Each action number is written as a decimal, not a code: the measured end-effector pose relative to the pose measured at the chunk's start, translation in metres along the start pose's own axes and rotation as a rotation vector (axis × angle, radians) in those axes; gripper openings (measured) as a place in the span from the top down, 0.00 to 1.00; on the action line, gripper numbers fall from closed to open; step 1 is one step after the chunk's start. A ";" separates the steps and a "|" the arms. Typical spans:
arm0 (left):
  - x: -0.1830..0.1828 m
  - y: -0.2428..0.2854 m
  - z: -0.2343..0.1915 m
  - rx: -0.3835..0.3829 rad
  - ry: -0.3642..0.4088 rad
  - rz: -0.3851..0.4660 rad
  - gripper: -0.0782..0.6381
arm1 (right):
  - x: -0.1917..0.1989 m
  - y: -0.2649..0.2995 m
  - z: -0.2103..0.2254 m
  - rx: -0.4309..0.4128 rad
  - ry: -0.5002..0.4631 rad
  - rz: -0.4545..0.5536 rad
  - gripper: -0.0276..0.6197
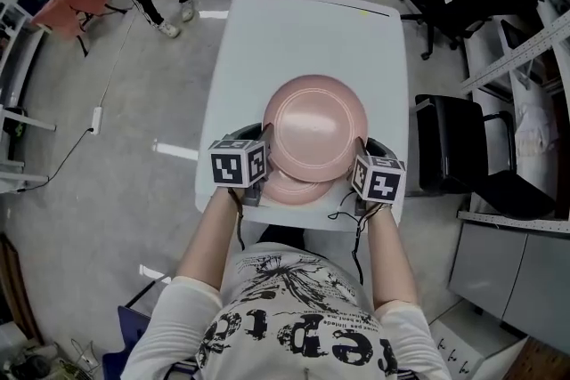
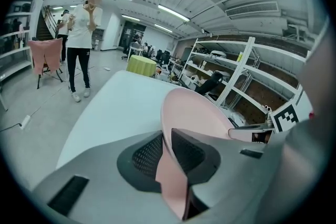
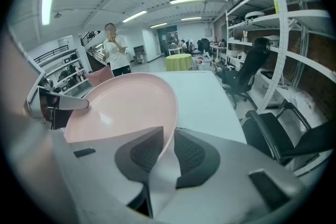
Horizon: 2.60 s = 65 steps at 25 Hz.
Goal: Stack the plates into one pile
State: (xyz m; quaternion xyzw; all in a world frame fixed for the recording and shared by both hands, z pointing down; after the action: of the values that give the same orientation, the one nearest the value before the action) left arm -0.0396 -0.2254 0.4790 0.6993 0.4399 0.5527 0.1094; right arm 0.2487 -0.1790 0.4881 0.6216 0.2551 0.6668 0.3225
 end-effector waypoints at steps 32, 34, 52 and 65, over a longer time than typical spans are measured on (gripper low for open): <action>0.093 -0.020 -0.027 -0.254 0.115 -0.122 0.78 | 0.077 0.014 -0.056 0.046 -0.124 -0.124 0.82; 0.095 -0.019 -0.026 -0.246 0.133 -0.093 0.69 | 0.077 0.014 -0.056 0.055 -0.135 -0.117 0.81; 0.089 -0.062 -0.015 -0.199 0.163 0.046 0.89 | 0.063 -0.034 -0.068 -0.004 -0.224 0.079 0.95; 0.052 -0.125 0.037 0.131 0.235 0.467 0.89 | 0.037 -0.125 -0.065 -0.190 -0.262 0.542 0.95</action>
State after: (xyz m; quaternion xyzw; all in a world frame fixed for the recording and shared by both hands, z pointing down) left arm -0.0690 -0.1011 0.4213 0.7184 0.3113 0.6107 -0.1185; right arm 0.1971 -0.0643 0.4133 0.7146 -0.0269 0.6637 0.2195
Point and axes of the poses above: the fingertips, and each gripper's own axes: y forward along the fingers, z to its right, x out of its underside, the point moved 10 cm from there along -y, backward along the fingers, and after that the axes turned 1 degree about -z, right-handed, at the moved point
